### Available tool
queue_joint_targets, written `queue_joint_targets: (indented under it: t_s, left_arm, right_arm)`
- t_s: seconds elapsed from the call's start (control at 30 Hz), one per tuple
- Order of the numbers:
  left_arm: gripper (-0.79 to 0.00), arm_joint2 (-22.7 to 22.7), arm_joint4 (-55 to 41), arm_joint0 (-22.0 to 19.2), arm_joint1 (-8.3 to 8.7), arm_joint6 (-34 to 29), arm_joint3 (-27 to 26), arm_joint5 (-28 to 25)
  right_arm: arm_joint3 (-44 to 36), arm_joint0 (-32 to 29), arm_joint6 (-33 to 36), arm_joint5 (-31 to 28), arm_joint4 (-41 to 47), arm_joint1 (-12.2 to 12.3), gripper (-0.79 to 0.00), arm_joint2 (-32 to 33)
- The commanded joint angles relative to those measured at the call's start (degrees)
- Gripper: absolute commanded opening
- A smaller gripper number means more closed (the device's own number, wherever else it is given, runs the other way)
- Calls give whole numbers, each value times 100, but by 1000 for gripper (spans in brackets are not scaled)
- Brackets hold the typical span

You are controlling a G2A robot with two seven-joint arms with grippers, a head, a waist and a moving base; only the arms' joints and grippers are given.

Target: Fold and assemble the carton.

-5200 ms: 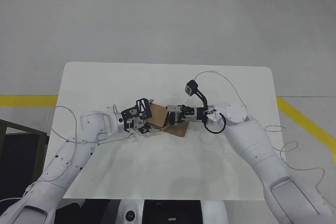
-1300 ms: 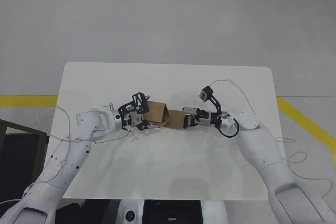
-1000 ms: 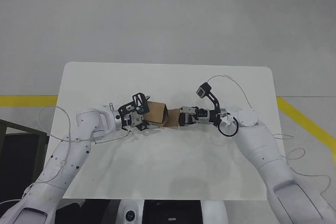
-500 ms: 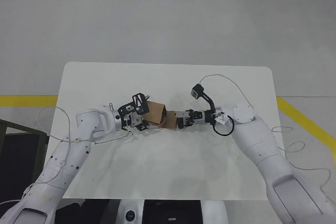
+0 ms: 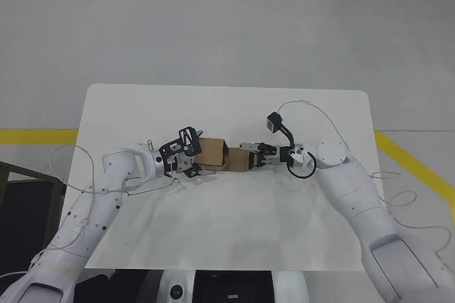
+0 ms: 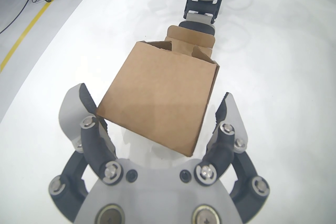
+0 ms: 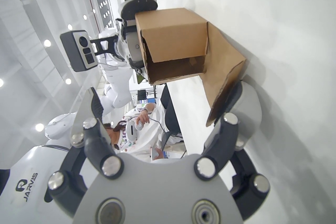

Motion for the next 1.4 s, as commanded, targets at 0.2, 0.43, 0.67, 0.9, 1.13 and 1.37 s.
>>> queue_joint_targets:
  t_s: [0.2,0.43,0.67,0.9,1.13,1.37]
  left_arm:
    - [0,-8,8,13,1,-14,-21,6]
    - [0,-7,13,9,0,-17,-24,-7]
    - [0,-3,39,4,0,-10,-32,-8]
    - [0,-2,40,3,-2,-11,-32,-8]
    - [0,13,51,-3,-6,-24,-39,-3]
    - [0,12,53,4,-6,-42,-40,-2]
  right_arm:
    - [-134,-126,142,101,321,-30,0,44]
    - [-36,-63,399,-23,567,-104,0,4]
    - [18,-20,672,-245,940,-201,0,-23]
    - [159,76,835,-330,1088,-272,0,-52]
    - [114,195,666,-259,895,-372,0,-219]
    - [-54,264,503,-260,759,-442,0,-310]
